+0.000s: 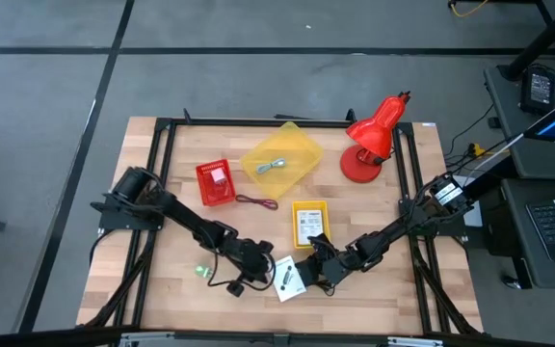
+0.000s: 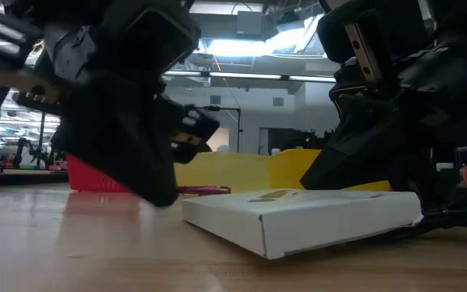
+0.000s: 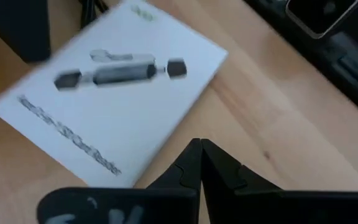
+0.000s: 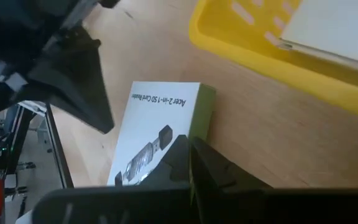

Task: Pick and place items into bin
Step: Stack the white box on top of the white box

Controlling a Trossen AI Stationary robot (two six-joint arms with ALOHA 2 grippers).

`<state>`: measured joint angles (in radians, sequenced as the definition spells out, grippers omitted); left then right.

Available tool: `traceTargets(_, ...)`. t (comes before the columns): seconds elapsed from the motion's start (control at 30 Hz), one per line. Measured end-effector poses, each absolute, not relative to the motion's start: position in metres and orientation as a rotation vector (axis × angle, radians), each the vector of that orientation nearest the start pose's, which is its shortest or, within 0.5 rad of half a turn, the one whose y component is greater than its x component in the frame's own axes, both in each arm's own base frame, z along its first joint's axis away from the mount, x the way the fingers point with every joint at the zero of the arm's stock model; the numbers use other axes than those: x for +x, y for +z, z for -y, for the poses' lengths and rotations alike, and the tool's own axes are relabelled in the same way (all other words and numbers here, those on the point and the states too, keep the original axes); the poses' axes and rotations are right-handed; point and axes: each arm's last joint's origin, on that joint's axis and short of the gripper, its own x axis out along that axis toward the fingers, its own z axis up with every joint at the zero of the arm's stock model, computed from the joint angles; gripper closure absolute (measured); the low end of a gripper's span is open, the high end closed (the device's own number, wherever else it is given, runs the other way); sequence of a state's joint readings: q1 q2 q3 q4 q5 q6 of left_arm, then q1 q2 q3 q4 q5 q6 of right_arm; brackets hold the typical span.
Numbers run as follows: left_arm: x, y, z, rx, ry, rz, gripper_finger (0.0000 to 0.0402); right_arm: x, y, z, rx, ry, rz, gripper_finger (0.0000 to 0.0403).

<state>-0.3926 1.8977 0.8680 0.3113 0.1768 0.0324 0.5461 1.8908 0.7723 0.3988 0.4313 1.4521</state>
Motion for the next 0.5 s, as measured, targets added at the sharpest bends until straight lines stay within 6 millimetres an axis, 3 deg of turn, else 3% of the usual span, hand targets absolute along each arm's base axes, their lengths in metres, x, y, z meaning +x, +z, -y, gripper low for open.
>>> traceTargets(0.27, 0.3271, 0.1008, 0.1377, 0.077, -0.565, -0.751, 0.0400, 0.2928, 0.0984, -0.1646, 1.019, -0.313, -0.592, 0.0391)
traceTargets(0.5, 0.3270, 0.1007, 0.1377, 0.078, -0.563, -0.751, 0.0400, 0.2941, 0.0998, -0.1655, 0.995, -0.278, -0.584, 0.0331)
